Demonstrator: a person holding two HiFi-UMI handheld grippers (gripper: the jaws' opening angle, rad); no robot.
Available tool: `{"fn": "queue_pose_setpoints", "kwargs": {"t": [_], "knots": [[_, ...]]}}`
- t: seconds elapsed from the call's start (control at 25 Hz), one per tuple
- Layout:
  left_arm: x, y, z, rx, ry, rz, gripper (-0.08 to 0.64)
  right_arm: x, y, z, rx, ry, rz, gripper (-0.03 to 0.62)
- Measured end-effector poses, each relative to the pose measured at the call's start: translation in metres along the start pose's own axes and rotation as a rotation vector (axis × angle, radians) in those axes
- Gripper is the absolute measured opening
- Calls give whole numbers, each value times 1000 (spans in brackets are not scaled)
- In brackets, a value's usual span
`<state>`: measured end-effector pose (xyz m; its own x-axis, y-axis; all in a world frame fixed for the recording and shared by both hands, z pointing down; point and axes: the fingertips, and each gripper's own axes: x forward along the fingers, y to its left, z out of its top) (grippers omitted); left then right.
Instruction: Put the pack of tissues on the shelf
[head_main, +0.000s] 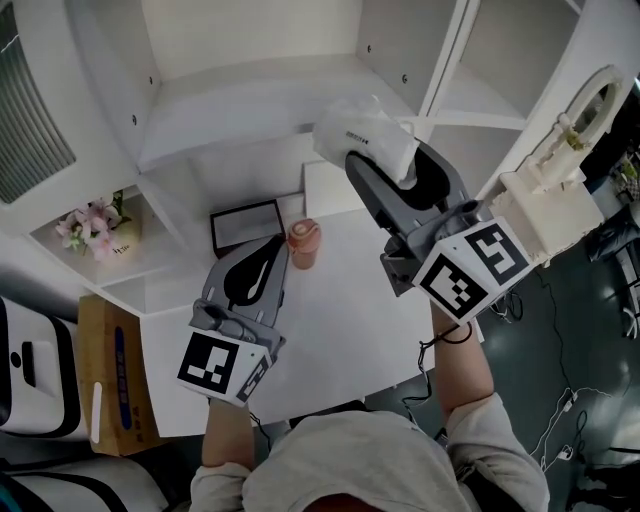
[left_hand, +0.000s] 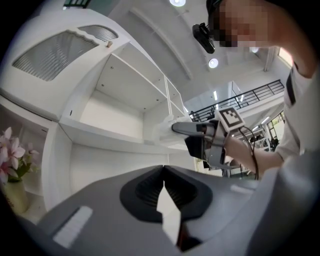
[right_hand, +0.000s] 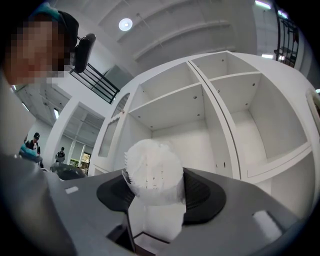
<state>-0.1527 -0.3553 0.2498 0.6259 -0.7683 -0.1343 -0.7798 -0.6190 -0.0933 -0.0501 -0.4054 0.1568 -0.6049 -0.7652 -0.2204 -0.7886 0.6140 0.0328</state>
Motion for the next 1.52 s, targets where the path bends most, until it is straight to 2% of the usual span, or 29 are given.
{"fn": "queue_pose_setpoints", "kwargs": {"t": [0.36, 0.56, 0.76, 0.96, 1.4, 1.52], "knots": [[-2, 13, 0, -19, -16, -4, 2, 27, -11, 21, -68, -12, -43, 264], [-4, 21, -2, -24, -14, 7, 2, 40, -21, 18, -94, -4, -76, 264], [-6, 29, -5, -30, -14, 17, 2, 51, -31, 6, -100, 30, -114, 264], [-9, 38, -7, -32, -13, 29, 2, 65, -36, 0, -146, 63, -156, 264], [-15, 51, -10, -42, -5, 49, 2, 88, -48, -11, -218, 188, -250, 268], [-16, 55, -13, -51, -3, 54, 2, 93, -51, -15, -195, 196, -248, 268]]}}
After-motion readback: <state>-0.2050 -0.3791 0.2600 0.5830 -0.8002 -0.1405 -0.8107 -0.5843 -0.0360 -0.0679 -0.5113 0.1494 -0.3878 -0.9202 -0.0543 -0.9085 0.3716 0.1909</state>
